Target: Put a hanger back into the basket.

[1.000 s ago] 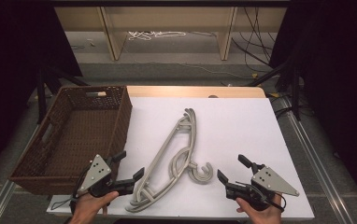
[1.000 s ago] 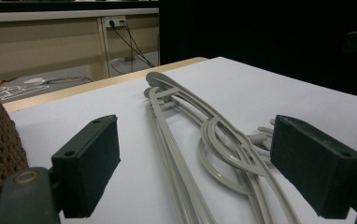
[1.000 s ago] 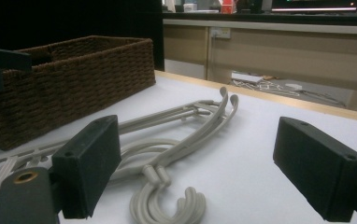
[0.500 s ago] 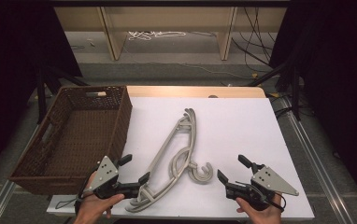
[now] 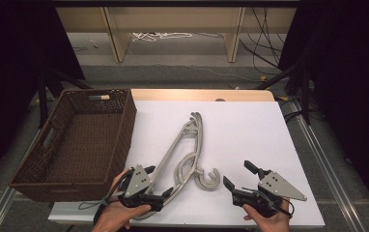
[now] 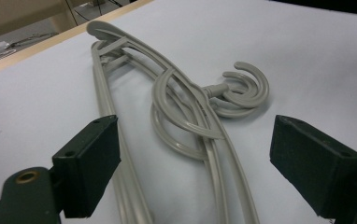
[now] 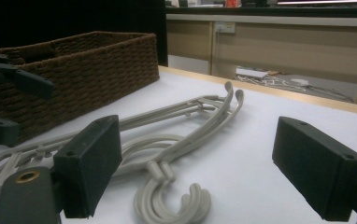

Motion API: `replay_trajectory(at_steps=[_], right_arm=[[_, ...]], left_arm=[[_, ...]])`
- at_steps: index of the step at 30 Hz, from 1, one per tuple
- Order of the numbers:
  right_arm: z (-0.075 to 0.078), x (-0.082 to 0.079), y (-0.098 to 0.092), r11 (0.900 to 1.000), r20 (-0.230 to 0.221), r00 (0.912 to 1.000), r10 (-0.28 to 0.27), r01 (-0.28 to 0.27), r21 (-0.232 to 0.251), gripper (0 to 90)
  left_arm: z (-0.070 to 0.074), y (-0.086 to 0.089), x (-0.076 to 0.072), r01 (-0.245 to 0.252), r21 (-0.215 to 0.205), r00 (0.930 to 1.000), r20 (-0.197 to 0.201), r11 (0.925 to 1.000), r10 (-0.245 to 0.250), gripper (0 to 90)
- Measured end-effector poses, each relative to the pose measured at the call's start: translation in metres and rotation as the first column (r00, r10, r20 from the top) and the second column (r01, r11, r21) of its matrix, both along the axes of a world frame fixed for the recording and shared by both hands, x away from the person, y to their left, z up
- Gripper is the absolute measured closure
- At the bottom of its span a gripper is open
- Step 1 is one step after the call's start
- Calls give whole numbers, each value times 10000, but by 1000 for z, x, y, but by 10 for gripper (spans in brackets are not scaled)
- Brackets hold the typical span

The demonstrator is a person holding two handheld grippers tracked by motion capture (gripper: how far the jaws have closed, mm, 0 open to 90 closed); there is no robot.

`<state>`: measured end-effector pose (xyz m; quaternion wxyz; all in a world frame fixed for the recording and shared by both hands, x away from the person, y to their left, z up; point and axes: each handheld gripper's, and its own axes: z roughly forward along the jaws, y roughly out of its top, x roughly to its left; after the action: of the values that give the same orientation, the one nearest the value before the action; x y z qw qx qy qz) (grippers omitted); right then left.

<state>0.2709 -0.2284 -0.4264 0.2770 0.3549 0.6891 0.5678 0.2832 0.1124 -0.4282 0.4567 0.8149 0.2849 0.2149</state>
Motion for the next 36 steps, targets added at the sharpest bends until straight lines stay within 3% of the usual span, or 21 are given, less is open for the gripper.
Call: replay_trajectory(at_steps=[2, 5, 6, 7, 8, 9, 10, 12, 13, 14, 17, 19, 21, 22, 24, 31, 32, 34, 35, 36], right_arm=[[0, 0, 1, 10000, 33, 10000, -1, 1, -4, 168], [0, 0, 0, 10000, 20, 10000, 21, -21, -27, 168], [0, 0, 0, 10000, 33, 10000, 58, -58, 1, 168], [0, -1, 0, 10000, -92, 9999, 49, -49, 38, 169], [0, -2, 1, 9999, -237, 9997, 57, -54, 95, 170], [0, 0, 0, 10000, -15, 10000, 58, -58, -44, 171], [0, 0, 0, 10000, -52, 10000, 56, -57, -79, 173], [0, -1, 0, 9998, -105, 9998, 156, -157, -115, 179], [0, -1, 0, 9998, -105, 9998, 156, -157, -115, 179], [0, -1, 0, 9998, -122, 9998, 169, -170, -116, 179], [0, -1, 0, 9997, -20, 9997, 253, -253, -44, 182], [0, 0, -1, 9996, -50, 9996, 279, -279, -27, 184], [0, 0, -3, 9995, -32, 9995, 312, -312, 25, 184], [1, 0, -3, 9996, -91, 9996, 268, -268, -34, 186], [0, 0, -3, 9995, -50, 9995, 303, -303, 8, 187], [0, 0, -2, 9995, -112, 9994, 322, -323, -35, 189], [0, 0, -2, 9995, -108, 9994, 323, -324, -39, 190], [0, 0, -2, 9995, -171, 9994, 313, -314, -73, 190], [0, 0, -2, 9994, -150, 9993, 347, -348, -39, 190], [0, 0, -2, 9994, -144, 9993, 353, -354, -41, 190]], left_arm=[[-2, -9, 0, 198, 165, 9995, -255, 9997, -194, 158], [-8, -21, 3, 490, 1045, 9977, -525, 9933, -437, 161], [-10, -24, 5, 640, 1530, 9965, -639, 9861, -548, 163], [-14, -29, 7, 641, 1704, 9962, -698, 9833, -529, 167], [-17, -34, 8, 707, 2082, 9930, -1072, 9755, -491, 177], [-19, -38, 10, 695, 2292, 9933, -1064, 9709, -460, 189], [-20, -41, 12, 602, 2430, 9940, -1035, 9681, -358, 207], [-22, -50, 18, 607, 2909, 9930, -1145, 9548, -283, 250], [-23, -52, 18, 596, 2944, 9929, -1161, 9538, -262, 250], [-23, -56, 20, 543, 3127, 9939, -1085, 9483, -211, 251], [-25, -60, 23, 336, 3200, 9940, -1091, 9468, 16, 298], [-27, -63, 26, 623, 3444, 9882, -1529, 9367, -95, 306], [-31, -68, 27, 727, 3593, 9862, -1648, 9304, -134, 323], [-33, -71, 28, 768, 3793, 9856, -1687, 9221, -127, 335], [-36, -73, 31, 770, 3993, 9838, -1789, 9136, -47, 346], [-39, -73, 39, 782, 3895, 9766, -2151, 9177, 81, 470], [-38, -73, 40, 894, 3965, 9751, -2219, 9137, 8, 491], [-39, -74, 40, 1014, 3855, 9709, -2392, 9171, -68, 525], [-39, -74, 40, 1092, 3886, 9695, -2448, 9149, -117, 543], [-40, -74, 40, 1059, 3696, 9663, -2573, 9231, -78, 558]])
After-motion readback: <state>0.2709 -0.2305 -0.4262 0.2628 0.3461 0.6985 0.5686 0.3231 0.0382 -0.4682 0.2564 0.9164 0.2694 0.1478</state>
